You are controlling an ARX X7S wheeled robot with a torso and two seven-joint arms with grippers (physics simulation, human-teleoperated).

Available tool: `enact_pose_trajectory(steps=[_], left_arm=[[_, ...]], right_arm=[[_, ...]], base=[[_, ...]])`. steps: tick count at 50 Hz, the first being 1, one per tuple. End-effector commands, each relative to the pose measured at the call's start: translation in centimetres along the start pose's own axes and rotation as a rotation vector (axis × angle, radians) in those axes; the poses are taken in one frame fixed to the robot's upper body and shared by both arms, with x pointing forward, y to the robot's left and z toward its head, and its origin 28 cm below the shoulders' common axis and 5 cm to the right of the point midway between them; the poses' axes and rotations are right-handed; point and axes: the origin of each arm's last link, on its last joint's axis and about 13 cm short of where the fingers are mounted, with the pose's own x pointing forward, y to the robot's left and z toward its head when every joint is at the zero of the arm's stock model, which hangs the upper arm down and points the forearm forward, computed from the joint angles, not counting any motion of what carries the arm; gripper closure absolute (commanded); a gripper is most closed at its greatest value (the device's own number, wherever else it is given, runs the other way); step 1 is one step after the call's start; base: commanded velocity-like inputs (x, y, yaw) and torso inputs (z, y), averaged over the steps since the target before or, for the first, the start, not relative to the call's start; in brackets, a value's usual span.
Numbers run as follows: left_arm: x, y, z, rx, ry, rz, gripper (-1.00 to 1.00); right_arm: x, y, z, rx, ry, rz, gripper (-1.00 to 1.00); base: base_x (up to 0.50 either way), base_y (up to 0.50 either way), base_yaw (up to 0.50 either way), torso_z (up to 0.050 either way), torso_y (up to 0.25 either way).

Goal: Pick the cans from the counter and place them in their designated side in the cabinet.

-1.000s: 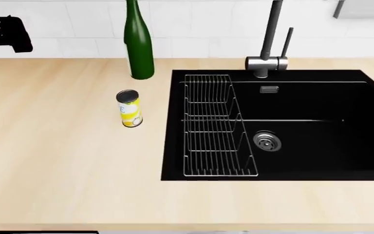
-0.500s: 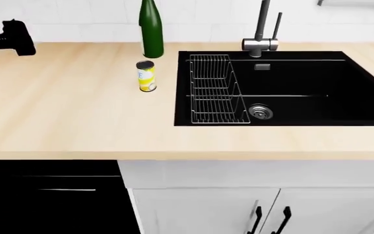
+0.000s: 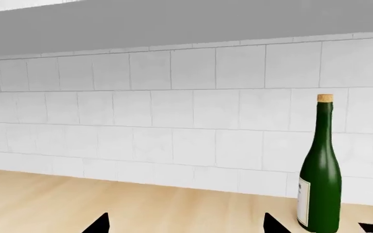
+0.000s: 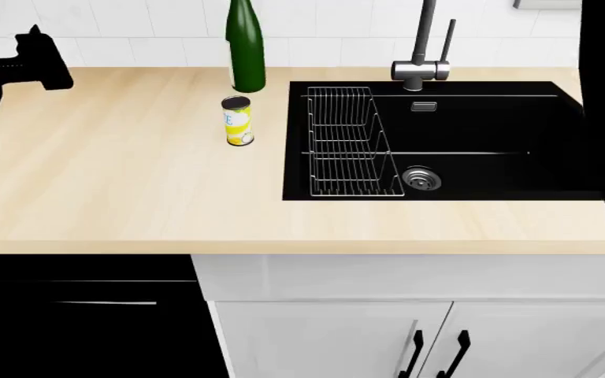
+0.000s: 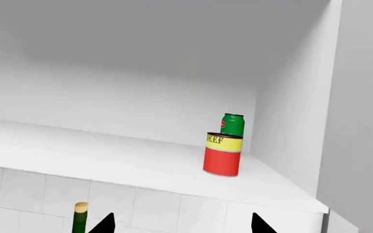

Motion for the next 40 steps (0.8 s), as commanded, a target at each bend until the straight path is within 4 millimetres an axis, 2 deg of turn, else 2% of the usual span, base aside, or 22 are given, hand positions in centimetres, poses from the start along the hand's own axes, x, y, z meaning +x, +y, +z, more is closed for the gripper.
enact_pose_trajectory(steps=[1, 2, 4, 12, 21, 30, 35, 40], left_arm=[[-1.7, -1.6, 0.3, -0.073, -0.094, -0.040, -1.00], [-1.9, -1.8, 0.1, -0.077, -0.099, -0.043, -1.00], [-2.1, -2.1, 0.0, -0.088, -0.105, -0.050, -1.00], [-2.9, -3.0, -0.1, -0.127, -0.111, -0.090, -1.00], [-3.5, -4.0, -0.4, -0.157, -0.100, -0.127, -1.00], [-4.8, -5.4, -1.8, -0.186, -0.084, -0.187, -1.00], [-5.5, -6.5, -3.2, -0.206, -0.065, -0.221, -1.00], [-6.2, -7.5, -5.0, -0.207, -0.025, -0.260, -1.00]], right_arm=[[0.6, 0.1, -3.3, -0.025, -0.094, -0.001, -1.00], [0.2, -0.1, -4.4, -0.023, -0.080, 0.001, -1.00], [-1.4, 0.4, -4.4, -0.031, -0.158, 0.027, -1.00], [-5.5, 0.7, -7.3, -0.040, -0.258, 0.040, -1.00], [-8.1, 0.8, -10.2, -0.041, -0.300, 0.027, -1.00], [-10.3, 0.6, -14.5, -0.013, -0.287, -0.050, -1.00], [-11.6, 0.5, -17.4, 0.004, -0.223, -0.096, -1.00], [-12.7, 0.7, -21.2, 0.003, -0.125, -0.133, -1.00]], base=[[0.00, 0.00, 0.00, 0.000, 0.000], [0.00, 0.00, 0.00, 0.000, 0.000], [0.00, 0.00, 0.00, 0.000, 0.000], [0.00, 0.00, 0.00, 0.000, 0.000], [0.00, 0.00, 0.00, 0.000, 0.000], [0.00, 0.00, 0.00, 0.000, 0.000], [0.00, 0.00, 0.00, 0.000, 0.000], [0.00, 0.00, 0.00, 0.000, 0.000]])
